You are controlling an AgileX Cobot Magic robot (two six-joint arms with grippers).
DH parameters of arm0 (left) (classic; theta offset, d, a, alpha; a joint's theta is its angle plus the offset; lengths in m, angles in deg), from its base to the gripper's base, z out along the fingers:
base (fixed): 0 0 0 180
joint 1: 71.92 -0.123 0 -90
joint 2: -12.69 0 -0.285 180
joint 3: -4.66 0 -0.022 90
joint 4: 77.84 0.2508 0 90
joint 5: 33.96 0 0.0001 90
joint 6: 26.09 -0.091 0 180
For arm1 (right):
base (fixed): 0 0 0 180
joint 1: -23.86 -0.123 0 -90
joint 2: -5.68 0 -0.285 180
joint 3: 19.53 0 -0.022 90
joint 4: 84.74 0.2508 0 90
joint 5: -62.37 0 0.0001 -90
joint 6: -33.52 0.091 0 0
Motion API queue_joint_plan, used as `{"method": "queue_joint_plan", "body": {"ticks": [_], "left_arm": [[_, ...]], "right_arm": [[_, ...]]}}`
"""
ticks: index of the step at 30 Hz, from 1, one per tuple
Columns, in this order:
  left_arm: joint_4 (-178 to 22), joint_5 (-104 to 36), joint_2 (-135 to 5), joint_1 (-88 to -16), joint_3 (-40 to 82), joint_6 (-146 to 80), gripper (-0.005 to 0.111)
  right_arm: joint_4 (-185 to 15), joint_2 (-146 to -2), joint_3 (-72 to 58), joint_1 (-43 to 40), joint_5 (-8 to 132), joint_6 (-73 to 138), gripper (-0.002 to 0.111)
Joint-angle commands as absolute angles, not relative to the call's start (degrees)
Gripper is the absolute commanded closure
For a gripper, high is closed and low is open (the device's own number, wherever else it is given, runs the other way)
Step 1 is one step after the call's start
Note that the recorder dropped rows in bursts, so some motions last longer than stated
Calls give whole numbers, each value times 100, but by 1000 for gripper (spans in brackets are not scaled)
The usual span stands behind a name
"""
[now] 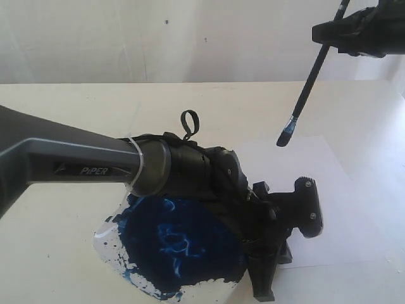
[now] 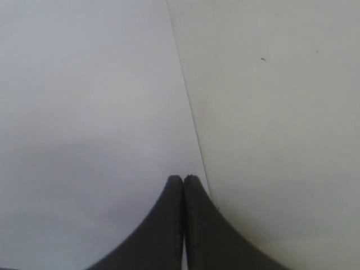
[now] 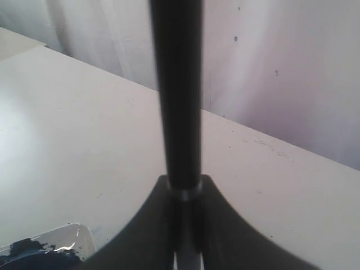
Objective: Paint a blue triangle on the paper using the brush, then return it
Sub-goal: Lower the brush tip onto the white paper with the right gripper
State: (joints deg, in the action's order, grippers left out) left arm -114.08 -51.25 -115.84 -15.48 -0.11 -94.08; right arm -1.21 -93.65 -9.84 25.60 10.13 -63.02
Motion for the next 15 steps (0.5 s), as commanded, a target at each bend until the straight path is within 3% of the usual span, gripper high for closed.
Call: {"method": "queue_joint_plan", "body": {"ticks": [1,15], "left_arm": [[-11439,-5292,-11581,-1523,-5,-9389,107],[-11439,-5327,-11581,-1523,-5,-9389,107]], "right_arm": [[-19,-9379,-1024,2544,1246,-6412,108],[63,-9908,-1024,2544,1169,-6412,108]]}}
